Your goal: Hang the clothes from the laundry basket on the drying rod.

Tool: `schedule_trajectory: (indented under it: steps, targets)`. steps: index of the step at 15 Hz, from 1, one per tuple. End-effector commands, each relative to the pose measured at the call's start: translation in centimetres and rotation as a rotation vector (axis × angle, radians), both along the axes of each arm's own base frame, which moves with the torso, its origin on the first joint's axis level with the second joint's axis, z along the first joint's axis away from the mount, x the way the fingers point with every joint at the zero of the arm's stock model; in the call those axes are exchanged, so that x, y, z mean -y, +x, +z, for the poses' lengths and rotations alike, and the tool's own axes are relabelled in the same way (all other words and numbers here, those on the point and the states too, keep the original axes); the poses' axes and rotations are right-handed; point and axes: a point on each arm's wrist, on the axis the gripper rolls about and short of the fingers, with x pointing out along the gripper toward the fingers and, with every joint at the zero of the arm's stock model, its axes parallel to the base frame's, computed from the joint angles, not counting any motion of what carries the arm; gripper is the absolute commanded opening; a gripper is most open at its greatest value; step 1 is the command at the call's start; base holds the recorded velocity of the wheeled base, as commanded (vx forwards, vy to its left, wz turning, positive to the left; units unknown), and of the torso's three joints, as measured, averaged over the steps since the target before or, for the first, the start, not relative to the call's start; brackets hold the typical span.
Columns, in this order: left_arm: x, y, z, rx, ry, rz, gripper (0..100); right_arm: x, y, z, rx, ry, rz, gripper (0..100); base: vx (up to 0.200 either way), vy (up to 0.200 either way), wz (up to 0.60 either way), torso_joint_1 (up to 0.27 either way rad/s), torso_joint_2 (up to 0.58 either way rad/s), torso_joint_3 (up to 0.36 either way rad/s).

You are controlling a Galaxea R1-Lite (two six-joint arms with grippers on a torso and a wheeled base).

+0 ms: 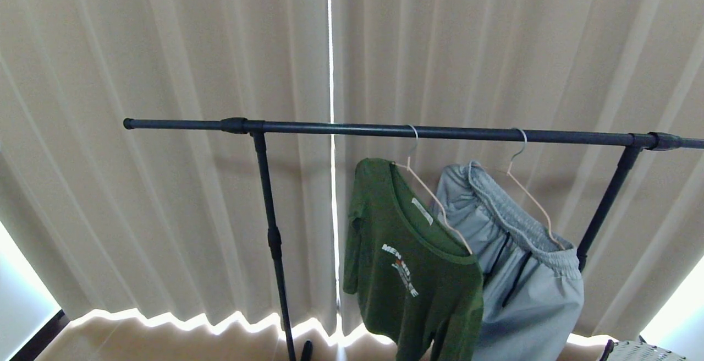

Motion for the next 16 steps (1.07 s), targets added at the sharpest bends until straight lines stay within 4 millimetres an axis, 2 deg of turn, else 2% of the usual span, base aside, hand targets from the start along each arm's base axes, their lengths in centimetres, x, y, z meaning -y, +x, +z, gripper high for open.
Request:
schedule_trajectory:
  steps: [1, 4, 7, 16]
  targets:
    - [0.00, 0.01, -0.01, -0.002, -0.001, 0.002, 100, 0.00, -0.03, 0.00, 0.004, 0.002, 0.000, 100, 0.000, 0.000, 0.00, 0.000, 0.00, 0.000]
    - [0.00, 0.01, -0.01, -0.002, -0.001, 0.002, 100, 0.01, -0.02, 0.00, 0.003, 0.006, -0.005, 100, 0.000, 0.000, 0.00, 0.000, 0.00, 0.000]
    - [0.00, 0.01, -0.01, -0.002, -0.001, 0.002, 100, 0.36, 0.02, -0.08, -0.017, 0.103, -0.161, 100, 0.000, 0.000, 0.00, 0.000, 0.00, 0.000]
    - [0.00, 0.01, -0.01, -0.002, -0.001, 0.000, 100, 0.40, 0.02, -0.08, -0.011, 0.065, -0.177, 100, 0.000, 0.000, 0.00, 0.000, 0.00, 0.000]
